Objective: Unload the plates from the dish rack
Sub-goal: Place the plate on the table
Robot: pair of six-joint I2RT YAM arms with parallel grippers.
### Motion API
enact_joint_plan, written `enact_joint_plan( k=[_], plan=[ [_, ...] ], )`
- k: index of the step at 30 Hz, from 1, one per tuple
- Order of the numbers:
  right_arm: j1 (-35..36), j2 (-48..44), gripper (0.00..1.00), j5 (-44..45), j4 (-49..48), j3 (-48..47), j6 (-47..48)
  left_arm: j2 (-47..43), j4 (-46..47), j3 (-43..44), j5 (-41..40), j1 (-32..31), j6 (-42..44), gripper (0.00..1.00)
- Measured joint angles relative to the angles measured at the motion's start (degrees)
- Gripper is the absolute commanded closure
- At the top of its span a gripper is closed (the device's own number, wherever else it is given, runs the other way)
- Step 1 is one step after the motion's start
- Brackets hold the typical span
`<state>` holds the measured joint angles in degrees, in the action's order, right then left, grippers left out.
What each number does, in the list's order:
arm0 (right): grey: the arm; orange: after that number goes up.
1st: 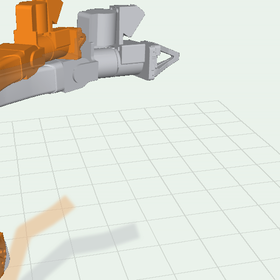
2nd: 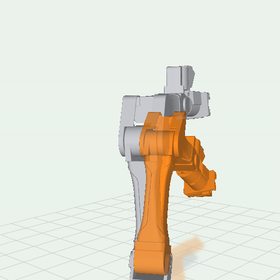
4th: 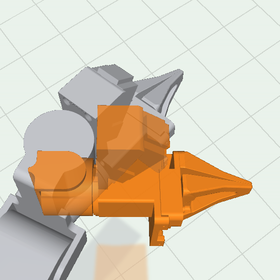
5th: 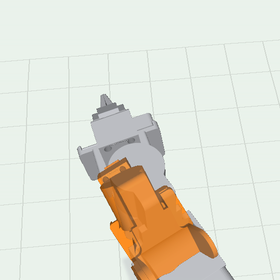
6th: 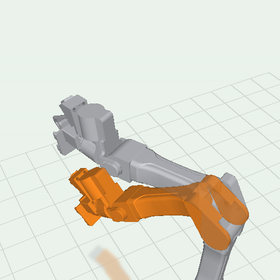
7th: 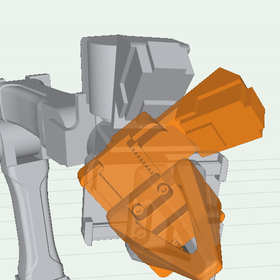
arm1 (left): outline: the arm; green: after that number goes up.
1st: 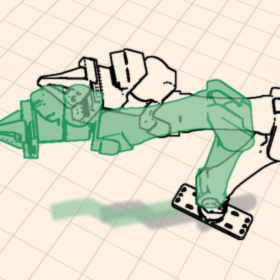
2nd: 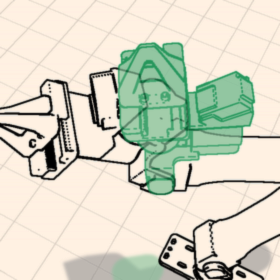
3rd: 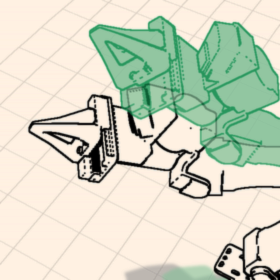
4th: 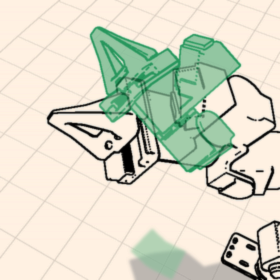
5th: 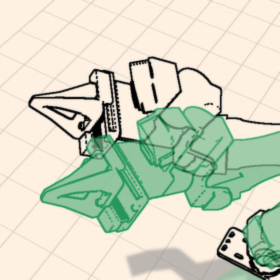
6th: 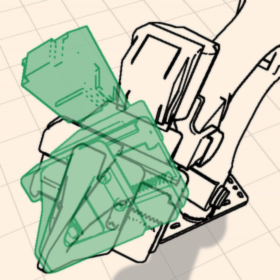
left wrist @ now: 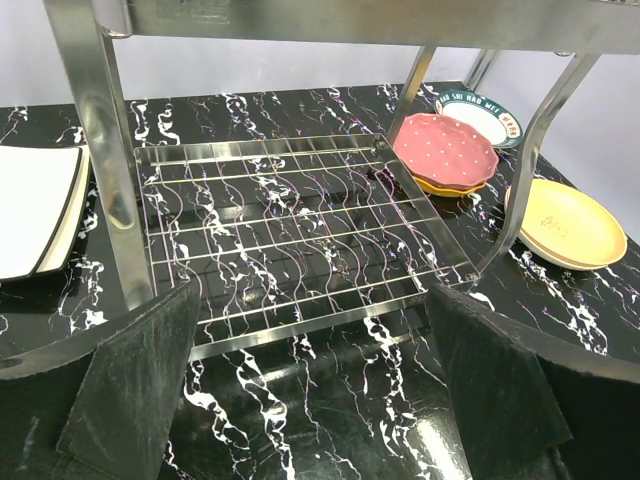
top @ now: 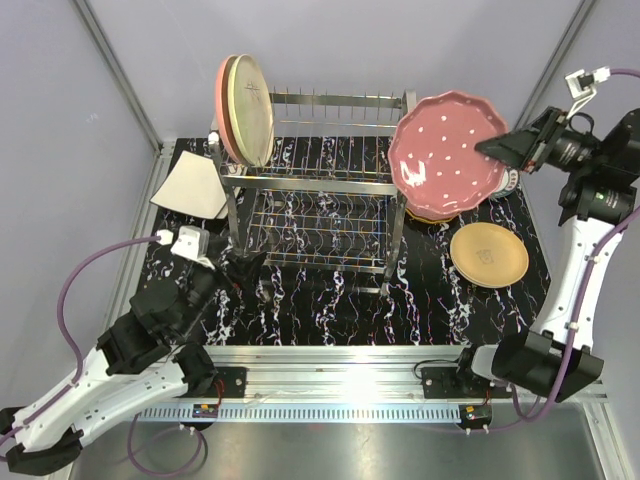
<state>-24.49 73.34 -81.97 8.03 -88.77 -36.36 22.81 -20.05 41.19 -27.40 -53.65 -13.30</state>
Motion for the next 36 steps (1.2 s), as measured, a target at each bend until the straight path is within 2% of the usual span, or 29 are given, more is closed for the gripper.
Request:
enact_joint_plan(
  k=[9,13,16,21,24,30,36],
  plan=[
    [-8.83,8.7,1.0,-3.67,-22.27,-4.37,-20.83,-1.99,-1.11,0.0,-0.59,0.0,0.42,0.01],
    [-11.61,13.2,1.0,-3.06,-25.75,-6.95,-23.87,-2.69,-1.2,0.0,-1.22,0.0,1.16,0.01],
    [-12.44,16.04,1.0,-1.33,-20.83,-8.98,-19.1,-2.97,-1.27,0.0,-1.68,0.0,1.53,0.01],
    [-11.8,17.64,1.0,6.71,-0.79,-10.23,0.04,-2.97,-1.38,0.0,-2.8,0.0,2.34,0.01],
    [-10.95,17.7,1.0,12.92,6.97,-9.09,9.35,-2.97,-1.44,0.0,-3.37,0.0,2.8,0.01],
    [-8.74,19.08,1.0,22.86,12.02,-2.71,18.23,-2.97,-2.73,0.0,-4.35,0.0,3.23,0.01],
    [-1.44,23.87,1.0,33.83,13.66,2.64,24.09,-2.97,-3.3,-0.09,-4.39,0.0,3.39,0.01]
  ],
)
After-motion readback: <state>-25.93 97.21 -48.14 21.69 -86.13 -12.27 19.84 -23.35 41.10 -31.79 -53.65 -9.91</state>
